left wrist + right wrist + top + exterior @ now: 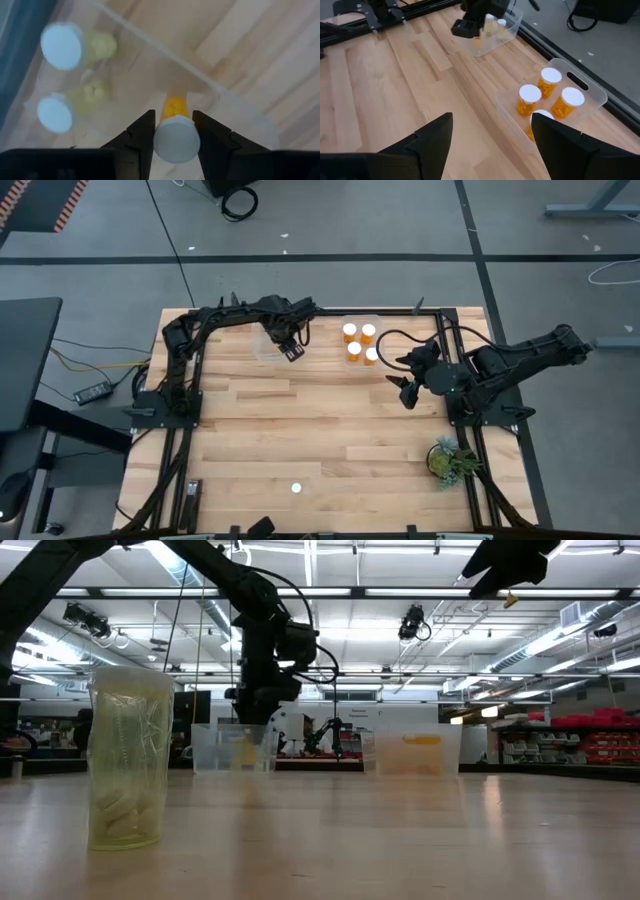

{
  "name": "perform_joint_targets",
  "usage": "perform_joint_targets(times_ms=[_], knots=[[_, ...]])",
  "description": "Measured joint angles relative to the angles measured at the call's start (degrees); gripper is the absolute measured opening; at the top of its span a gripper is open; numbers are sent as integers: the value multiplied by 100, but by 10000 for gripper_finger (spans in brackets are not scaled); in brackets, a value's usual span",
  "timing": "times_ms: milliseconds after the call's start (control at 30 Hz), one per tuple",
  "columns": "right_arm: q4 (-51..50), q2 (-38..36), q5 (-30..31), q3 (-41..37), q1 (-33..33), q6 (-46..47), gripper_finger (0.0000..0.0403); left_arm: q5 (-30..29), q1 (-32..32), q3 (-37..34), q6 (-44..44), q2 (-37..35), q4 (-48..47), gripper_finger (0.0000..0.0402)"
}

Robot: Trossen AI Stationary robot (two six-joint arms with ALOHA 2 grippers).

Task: Pick and place medicine bottles into bin by pill shape (circle, oval)
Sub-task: Put the small orange pill bottle into the left transparent bin

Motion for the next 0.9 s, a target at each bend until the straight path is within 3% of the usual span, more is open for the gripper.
perform_joint_targets(times_ms=[500, 900], knots=[[0, 0, 165, 0, 165, 45, 277, 258, -2, 0, -66, 0, 370, 129], [0, 0, 165, 0, 165, 45, 277, 266, 0, 0, -68, 0, 346, 157]])
